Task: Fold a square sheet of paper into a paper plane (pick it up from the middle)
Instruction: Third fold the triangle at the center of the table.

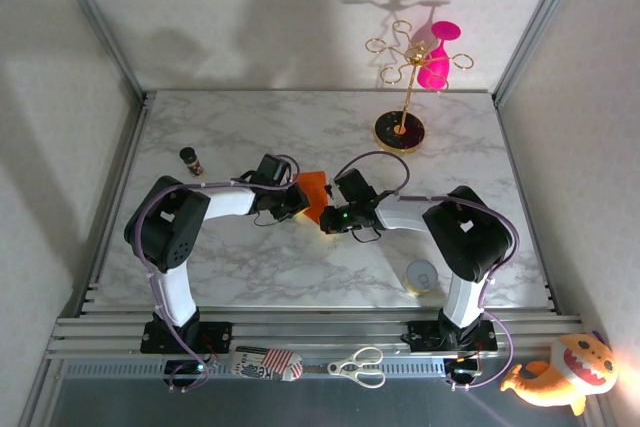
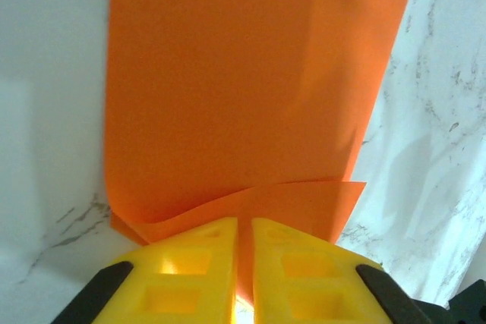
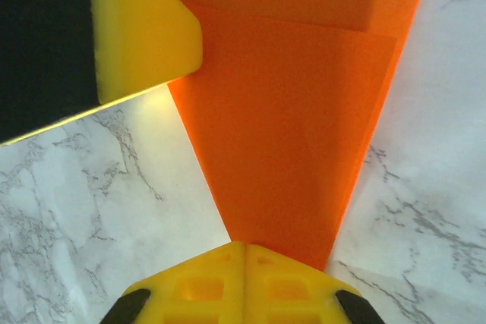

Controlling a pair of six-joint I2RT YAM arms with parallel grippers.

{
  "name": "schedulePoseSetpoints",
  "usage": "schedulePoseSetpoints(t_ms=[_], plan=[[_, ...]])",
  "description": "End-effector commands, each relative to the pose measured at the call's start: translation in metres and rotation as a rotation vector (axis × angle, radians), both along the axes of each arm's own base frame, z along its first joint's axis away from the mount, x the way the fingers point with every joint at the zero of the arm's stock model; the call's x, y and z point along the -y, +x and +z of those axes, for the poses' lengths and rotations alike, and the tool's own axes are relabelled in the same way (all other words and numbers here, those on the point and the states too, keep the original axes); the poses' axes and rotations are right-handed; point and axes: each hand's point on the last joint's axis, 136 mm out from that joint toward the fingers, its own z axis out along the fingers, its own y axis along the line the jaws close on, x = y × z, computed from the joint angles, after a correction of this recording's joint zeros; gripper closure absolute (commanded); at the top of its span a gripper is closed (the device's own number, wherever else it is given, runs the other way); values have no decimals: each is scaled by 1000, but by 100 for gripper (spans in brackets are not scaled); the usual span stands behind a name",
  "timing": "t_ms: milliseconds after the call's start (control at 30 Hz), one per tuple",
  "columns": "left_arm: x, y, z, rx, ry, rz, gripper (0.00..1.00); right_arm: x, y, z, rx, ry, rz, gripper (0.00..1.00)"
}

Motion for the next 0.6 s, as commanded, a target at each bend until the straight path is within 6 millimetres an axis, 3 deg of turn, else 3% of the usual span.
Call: schedulePoseSetpoints(t_ms=[0, 167, 567], plan=[[5, 11, 23, 81, 9, -38, 84, 13, -5, -20, -50, -85, -29, 100], [15, 1, 33, 122, -7, -89, 82, 16, -8, -26, -76, -105, -38, 100], [29, -23, 12, 79, -2, -167, 90, 19, -12, -34, -123, -135, -45, 100]])
